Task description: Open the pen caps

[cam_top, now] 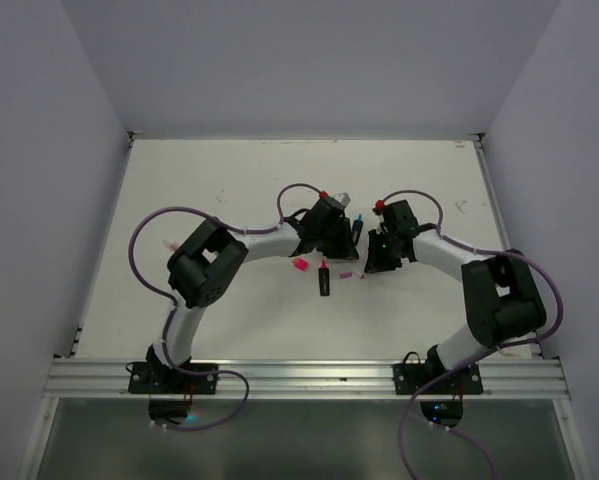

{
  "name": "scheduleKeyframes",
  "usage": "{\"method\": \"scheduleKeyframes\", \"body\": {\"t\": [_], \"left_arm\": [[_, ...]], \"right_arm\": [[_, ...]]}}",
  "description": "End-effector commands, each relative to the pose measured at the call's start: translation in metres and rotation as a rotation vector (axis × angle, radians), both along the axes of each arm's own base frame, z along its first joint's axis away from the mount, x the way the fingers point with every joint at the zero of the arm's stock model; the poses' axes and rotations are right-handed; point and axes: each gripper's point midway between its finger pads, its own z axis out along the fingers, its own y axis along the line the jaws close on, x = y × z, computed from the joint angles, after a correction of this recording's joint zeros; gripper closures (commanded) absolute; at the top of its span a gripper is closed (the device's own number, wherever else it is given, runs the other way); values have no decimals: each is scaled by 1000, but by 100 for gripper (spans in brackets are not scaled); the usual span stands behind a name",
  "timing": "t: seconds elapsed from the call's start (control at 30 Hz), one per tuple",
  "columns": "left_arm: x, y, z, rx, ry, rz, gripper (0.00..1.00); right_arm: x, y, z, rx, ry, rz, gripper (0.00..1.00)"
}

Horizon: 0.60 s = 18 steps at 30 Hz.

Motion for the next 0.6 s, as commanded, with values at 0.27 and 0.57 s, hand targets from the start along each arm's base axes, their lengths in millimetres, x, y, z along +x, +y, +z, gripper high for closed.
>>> {"method": "scheduleKeyframes", "body": {"t": [0.27,0.57], "left_arm": [[11,-8,5,-1,-13,30,68],[12,-2,21,-15,-25,49,60]], "right_arm": [[-4,3,-6,12,60,22,82],[-13,-2,-11,0,77,7,68]]}}
